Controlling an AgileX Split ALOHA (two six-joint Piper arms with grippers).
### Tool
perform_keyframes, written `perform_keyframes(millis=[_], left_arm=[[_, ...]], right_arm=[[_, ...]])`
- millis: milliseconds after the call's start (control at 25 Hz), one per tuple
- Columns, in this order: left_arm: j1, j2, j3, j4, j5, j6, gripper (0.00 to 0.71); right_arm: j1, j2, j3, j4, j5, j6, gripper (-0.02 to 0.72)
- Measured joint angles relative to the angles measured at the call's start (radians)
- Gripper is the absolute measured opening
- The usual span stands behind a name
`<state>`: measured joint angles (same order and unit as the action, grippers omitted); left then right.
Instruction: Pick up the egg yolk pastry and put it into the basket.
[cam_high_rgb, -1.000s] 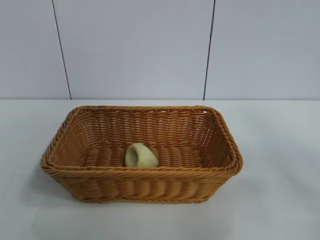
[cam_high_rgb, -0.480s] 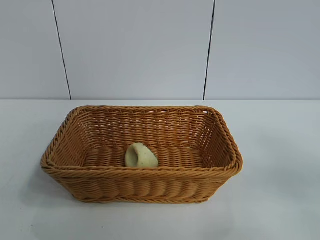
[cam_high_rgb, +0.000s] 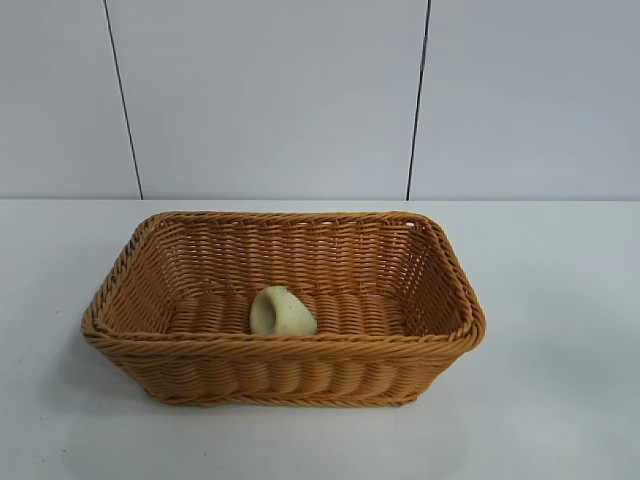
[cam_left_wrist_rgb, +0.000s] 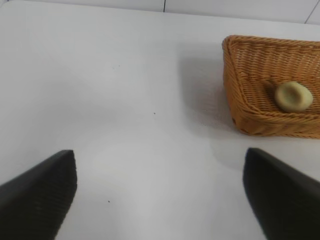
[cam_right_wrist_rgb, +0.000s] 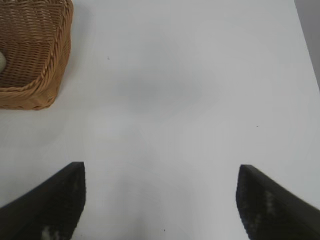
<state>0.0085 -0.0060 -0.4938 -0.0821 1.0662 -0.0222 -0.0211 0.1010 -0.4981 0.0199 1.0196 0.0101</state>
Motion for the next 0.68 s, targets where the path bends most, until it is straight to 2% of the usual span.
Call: perform_keyframes(millis=[160, 680], left_arm=[[0.000, 0.000, 0.000, 0.000, 0.000, 0.000, 0.696], [0.000, 0.000, 0.000, 0.000, 0.000, 0.000, 0.696]], right_arm=[[0.000, -0.101, 0.000, 0.003, 0.000, 0.000, 0.570], [0.000, -0.108, 0.000, 0.003, 0.001, 0.000, 0.570]])
